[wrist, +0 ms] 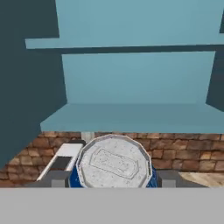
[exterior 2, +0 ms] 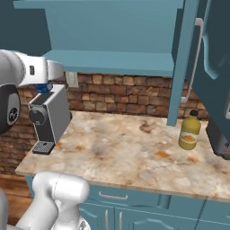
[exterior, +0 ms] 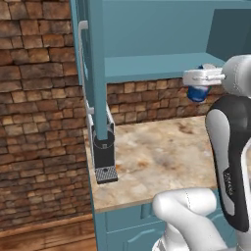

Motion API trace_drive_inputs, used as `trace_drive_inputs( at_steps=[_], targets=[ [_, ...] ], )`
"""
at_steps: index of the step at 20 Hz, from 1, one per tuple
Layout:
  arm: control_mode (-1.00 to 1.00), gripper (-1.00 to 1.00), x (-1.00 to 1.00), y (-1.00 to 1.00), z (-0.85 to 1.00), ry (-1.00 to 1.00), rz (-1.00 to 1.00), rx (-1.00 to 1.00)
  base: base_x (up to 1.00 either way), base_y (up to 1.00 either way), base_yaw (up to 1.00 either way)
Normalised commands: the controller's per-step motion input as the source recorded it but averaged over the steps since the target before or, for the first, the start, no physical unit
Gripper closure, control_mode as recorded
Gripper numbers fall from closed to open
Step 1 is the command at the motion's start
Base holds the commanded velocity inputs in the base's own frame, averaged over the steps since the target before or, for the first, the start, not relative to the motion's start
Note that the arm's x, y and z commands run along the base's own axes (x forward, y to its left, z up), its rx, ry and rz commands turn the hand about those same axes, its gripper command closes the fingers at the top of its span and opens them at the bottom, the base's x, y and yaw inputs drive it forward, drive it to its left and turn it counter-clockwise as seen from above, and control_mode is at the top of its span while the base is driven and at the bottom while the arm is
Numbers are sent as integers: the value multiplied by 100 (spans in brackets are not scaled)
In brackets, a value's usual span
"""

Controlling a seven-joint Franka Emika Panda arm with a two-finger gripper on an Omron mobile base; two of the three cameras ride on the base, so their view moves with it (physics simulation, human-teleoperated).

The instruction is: Sort all alcoholic drinks to one cabinet, and non-alcoholic drinks to the other.

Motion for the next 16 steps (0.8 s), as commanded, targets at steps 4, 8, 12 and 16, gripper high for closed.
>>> trace_drive_inputs(
  at_steps=[4,8,12,16],
  targets=[
    [-100,100,72,-1,12,-9,-22,9,0,0,0],
    [-100,100,78,0,3,-3,-14,1,0,0,0],
    [-100,100,83,-15,0,0,-3,0,0,0,0],
    [-100,100,72,-35,0,0,0,4,0,0,0]
  ],
)
